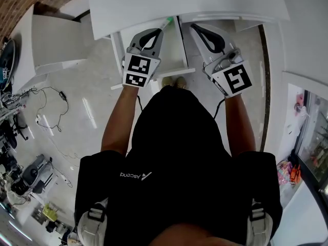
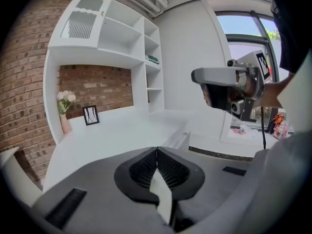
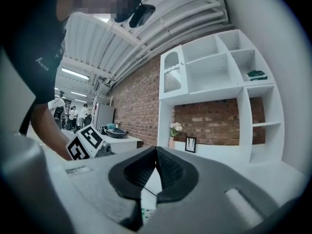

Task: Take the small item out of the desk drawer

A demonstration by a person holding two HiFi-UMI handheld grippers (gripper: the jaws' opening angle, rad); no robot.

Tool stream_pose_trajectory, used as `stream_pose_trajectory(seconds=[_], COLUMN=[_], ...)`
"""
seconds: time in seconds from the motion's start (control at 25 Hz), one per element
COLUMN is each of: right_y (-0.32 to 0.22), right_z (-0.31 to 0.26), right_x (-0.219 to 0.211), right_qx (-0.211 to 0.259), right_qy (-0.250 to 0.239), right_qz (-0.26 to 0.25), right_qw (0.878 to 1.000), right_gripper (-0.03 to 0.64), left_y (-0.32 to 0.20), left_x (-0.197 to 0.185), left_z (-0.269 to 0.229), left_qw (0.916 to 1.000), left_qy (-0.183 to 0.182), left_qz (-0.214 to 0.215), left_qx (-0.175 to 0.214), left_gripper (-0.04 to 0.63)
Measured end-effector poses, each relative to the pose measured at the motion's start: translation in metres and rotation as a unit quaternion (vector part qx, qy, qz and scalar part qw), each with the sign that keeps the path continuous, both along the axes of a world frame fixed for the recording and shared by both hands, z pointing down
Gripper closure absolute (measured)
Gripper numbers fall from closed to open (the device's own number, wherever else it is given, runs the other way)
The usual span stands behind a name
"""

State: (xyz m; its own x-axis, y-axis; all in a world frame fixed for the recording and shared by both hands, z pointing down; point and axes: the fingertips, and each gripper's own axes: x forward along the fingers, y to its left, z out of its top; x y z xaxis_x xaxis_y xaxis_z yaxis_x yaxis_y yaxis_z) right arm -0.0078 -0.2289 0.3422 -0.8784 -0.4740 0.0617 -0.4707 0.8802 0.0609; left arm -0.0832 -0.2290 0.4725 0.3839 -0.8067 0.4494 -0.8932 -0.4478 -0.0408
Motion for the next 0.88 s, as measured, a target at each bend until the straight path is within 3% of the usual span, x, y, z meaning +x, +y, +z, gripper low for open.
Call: stream_pose_trajectory(seconds=[0.4,0.88], right_y=[-0.012,-0.026], right_z=[0.017,0.055], right_x=[-0.011,0.007], right_qx=[-0.03,-0.066], right_qy=[0.019,0.035], right_qz=[0.024,0.059], right_qw=[0.999,0.995], right_gripper=[0.615,0.615], left_y=[-0.03,-0.059], left_x=[-0.013,-0.015], left_z=[0.09,0.178], left_qw=[0.9951,0.9823], left_qy=[-0.021,-0.064], left_qz=[-0.008,-0.013], left_qx=[-0.096,-0.176], left_gripper=[0.586,0.457])
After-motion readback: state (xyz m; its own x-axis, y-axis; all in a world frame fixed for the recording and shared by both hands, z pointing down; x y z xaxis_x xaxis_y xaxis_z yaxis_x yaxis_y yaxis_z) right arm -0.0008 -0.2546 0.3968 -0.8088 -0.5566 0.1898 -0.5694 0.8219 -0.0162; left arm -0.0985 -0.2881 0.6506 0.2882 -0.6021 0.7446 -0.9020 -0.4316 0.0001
